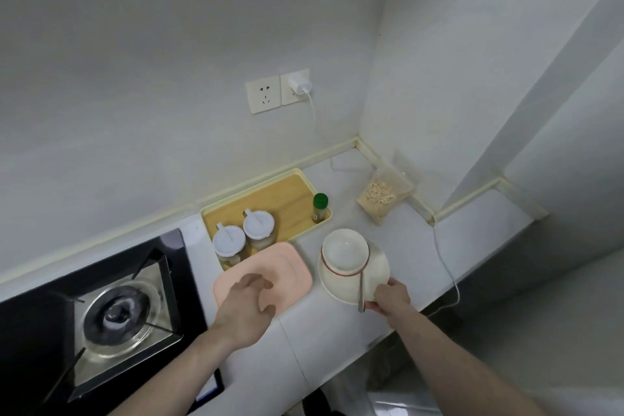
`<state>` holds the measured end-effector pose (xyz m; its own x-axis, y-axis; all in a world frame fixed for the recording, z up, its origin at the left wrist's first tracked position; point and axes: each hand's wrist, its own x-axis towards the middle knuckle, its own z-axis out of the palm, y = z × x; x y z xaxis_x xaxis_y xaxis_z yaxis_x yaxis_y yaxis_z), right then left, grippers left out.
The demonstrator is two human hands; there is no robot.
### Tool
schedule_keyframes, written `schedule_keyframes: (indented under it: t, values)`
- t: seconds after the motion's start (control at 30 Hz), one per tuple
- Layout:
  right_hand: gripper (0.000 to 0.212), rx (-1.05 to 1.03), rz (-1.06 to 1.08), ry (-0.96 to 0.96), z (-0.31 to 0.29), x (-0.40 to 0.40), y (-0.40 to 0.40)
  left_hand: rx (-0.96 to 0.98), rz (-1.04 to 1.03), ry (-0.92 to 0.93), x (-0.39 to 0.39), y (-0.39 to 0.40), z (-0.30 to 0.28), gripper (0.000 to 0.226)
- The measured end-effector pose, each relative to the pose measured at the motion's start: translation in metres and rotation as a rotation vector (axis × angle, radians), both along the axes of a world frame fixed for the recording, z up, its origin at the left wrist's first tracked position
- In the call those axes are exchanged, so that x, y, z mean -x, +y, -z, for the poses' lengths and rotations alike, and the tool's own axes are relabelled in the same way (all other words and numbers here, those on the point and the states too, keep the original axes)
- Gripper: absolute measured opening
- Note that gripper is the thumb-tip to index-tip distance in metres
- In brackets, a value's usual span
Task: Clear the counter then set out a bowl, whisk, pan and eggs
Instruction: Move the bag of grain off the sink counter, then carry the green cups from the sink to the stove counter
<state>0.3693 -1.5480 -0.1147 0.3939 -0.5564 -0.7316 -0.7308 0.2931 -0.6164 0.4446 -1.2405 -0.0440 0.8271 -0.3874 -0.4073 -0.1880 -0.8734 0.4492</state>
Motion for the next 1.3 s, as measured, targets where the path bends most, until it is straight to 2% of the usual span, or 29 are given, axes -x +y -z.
schedule_keyframes:
  t: [0.33,0.57,0.77,1.07,1.17,1.23,1.3]
  values:
    - [0.027,0.023,-0.121,-0.019,0.022,-0.045,-0.019,-0.153,0.032,0.070,0.008,0.005,0.023,0.073]
    - [0.033,-0.069,-0.172,-0.046,0.028,-0.074,-0.028,-0.166,0.006,0.082,0.018,0.009,0.040,0.076]
    - [0.035,-0.034,-0.309,0.024,0.037,-0.090,-0.038,-0.152,-0.033,0.074,0.025,0.007,0.047,0.081]
    - [0.035,0.246,-0.680,0.200,0.020,-0.092,-0.042,-0.068,-0.067,0.084,0.026,0.011,0.049,0.083]
    - [0.037,0.464,-0.769,0.251,-0.001,-0.091,-0.039,0.016,-0.107,0.066,0.028,0.017,0.040,0.079]
    - [0.047,0.613,-0.739,0.163,-0.020,-0.095,-0.034,0.098,-0.151,0.001,0.036,0.024,0.030,0.078]
    - [0.052,0.668,-0.629,-0.052,-0.040,-0.102,-0.016,0.146,-0.200,-0.062,0.049,0.038,0.019,0.073]
